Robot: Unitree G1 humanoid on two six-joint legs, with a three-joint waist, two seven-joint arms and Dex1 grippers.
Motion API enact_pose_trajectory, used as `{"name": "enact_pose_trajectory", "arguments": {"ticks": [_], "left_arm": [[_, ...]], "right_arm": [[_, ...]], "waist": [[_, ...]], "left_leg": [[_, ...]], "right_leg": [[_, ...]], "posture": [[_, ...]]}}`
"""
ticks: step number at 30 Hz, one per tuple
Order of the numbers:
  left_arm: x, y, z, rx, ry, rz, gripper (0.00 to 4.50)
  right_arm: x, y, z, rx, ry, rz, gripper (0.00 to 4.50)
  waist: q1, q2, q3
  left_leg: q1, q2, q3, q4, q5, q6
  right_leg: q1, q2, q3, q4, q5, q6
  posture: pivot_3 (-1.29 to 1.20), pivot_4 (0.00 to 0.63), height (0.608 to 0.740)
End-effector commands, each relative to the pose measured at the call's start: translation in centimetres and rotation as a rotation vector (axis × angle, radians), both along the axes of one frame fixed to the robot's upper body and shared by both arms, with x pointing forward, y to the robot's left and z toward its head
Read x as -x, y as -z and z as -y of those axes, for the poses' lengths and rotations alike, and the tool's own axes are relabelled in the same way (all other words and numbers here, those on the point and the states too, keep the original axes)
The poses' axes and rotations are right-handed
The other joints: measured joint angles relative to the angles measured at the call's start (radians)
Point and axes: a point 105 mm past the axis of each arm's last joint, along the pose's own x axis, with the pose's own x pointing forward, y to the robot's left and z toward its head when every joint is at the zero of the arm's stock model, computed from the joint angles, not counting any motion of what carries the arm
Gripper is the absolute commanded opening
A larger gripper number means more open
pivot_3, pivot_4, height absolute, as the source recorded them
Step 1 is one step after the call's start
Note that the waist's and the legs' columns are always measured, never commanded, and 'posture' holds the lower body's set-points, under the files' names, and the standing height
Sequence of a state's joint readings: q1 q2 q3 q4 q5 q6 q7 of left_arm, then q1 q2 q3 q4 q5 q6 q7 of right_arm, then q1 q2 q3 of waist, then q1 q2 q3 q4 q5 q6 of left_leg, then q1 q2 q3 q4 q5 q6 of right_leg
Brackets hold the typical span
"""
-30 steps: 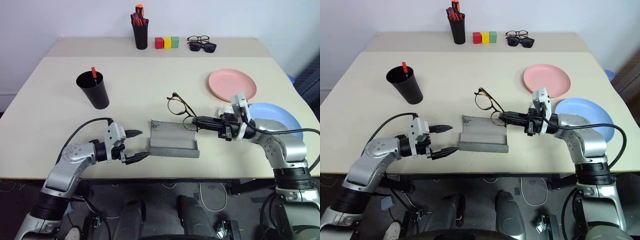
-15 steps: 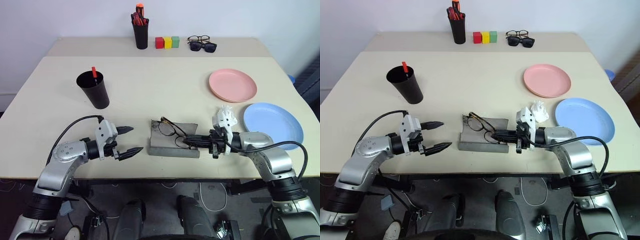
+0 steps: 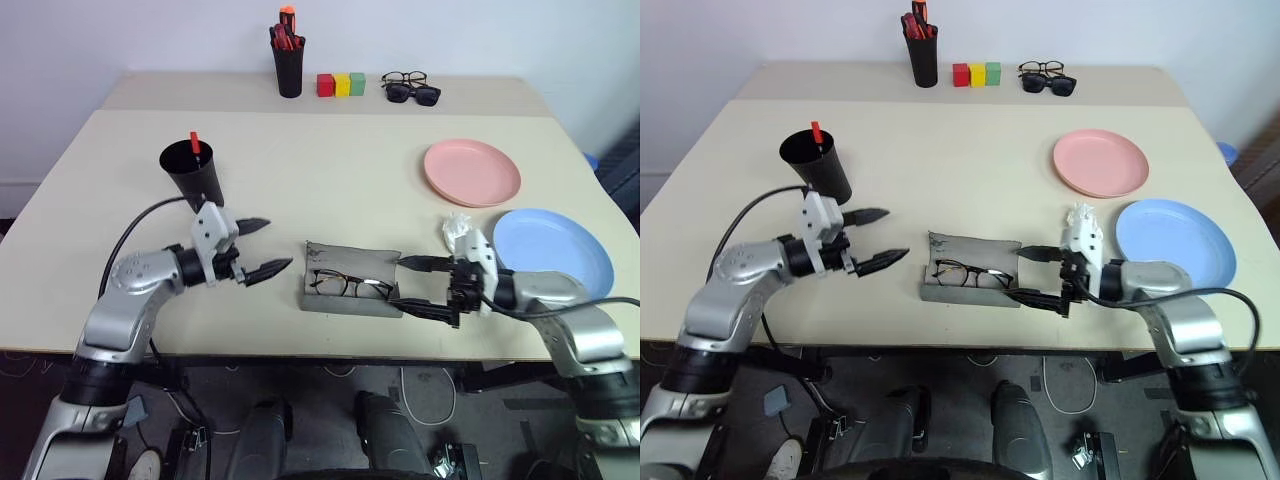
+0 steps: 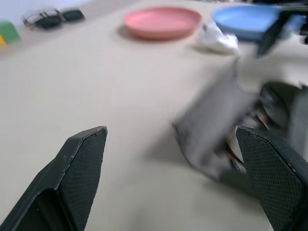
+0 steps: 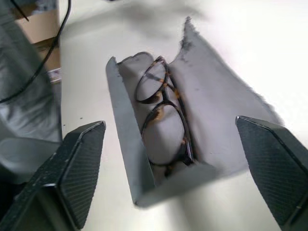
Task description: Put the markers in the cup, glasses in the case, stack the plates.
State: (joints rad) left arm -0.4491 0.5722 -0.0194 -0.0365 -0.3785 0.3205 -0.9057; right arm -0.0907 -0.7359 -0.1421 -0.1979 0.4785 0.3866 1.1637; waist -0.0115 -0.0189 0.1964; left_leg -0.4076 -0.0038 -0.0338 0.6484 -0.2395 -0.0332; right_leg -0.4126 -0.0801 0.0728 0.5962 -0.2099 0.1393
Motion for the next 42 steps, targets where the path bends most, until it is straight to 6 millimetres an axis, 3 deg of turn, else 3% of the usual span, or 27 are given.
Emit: {"name": "enact_pose_trajectory", "arguments": {"ticks": [1,7,13,20,25,33,36,37,42], "left_arm": [[-1.7,-1.1,0.2,-0.028,-0.014,0.020,3.03],[-5.9,-2.5,2.2,-0.095,0.004,0.041,0.06],[-7.3,-1.6,5.5,-0.263,0.192,0.029,0.06],[-4.6,0.7,8.2,-0.438,0.544,-0.084,0.06],[-1.0,1.3,8.3,-0.484,0.775,-0.187,0.06],[3.6,3.3,7.3,-0.571,0.883,-0.278,0.06],[4.1,4.4,7.2,-0.590,0.871,-0.251,0.06],[4.1,4.4,7.3,-0.583,0.863,-0.238,0.06],[1.5,-0.8,9.2,-0.329,0.664,-0.047,0.06]], "right_arm": [[1.7,-1.1,1.8,0.067,0.059,0.106,4.50],[4.9,0.8,5.2,0.184,0.200,0.124,4.50],[6.7,1.8,7.2,0.237,0.301,0.147,4.50],[7.4,2.1,7.5,0.218,0.365,0.157,4.50],[7.4,2.2,7.5,0.210,0.389,0.161,4.50],[6.5,2.5,7.6,0.213,0.423,0.159,4.50],[4.8,2.0,8.0,0.201,0.505,0.195,4.50],[4.5,1.9,8.1,0.195,0.520,0.201,4.50],[1.6,1.7,10.1,0.182,0.645,0.159,4.50]], "waist": [[0.000,0.000,0.000],[-0.002,-0.001,0.000],[-0.008,-0.002,0.000],[-0.005,-0.003,0.001],[-0.007,-0.002,0.001],[-0.004,-0.002,0.000],[-0.003,-0.001,0.000],[-0.003,-0.001,0.000],[-0.001,-0.002,0.000]], "left_leg": [[0.000,0.000,0.000,0.000,0.000,0.000],[0.000,-0.001,0.001,0.002,0.000,0.000],[0.000,-0.001,0.001,0.001,0.000,0.000],[-0.001,-0.001,0.001,0.001,-0.001,0.001],[-0.002,0.000,0.001,0.001,-0.001,0.001],[-0.001,0.000,0.001,0.002,-0.001,0.001],[-0.001,0.000,0.001,0.002,-0.001,0.001],[-0.001,0.000,0.001,0.002,-0.001,0.001],[-0.001,0.000,0.001,0.004,-0.001,0.001]], "right_leg": [[0.000,0.000,0.000,0.000,0.000,0.000],[0.001,0.000,0.000,-0.001,0.000,0.000],[0.001,0.000,0.001,-0.002,0.000,0.000],[0.000,0.000,0.001,-0.003,-0.001,0.000],[0.000,0.000,0.001,-0.002,-0.001,0.000],[0.000,-0.001,0.002,-0.001,-0.001,0.000],[0.001,-0.001,0.002,-0.001,-0.001,0.000],[0.001,-0.001,0.002,-0.001,-0.001,-0.001],[0.001,-0.001,0.002,-0.001,0.000,-0.001]], "posture": [[0.00,0.150,0.740],[0.00,0.150,0.740],[0.00,0.150,0.740],[0.00,0.150,0.740],[0.00,0.150,0.740],[0.00,0.150,0.740],[0.00,0.150,0.740],[0.00,0.150,0.740],[0.00,0.150,0.740]]}}
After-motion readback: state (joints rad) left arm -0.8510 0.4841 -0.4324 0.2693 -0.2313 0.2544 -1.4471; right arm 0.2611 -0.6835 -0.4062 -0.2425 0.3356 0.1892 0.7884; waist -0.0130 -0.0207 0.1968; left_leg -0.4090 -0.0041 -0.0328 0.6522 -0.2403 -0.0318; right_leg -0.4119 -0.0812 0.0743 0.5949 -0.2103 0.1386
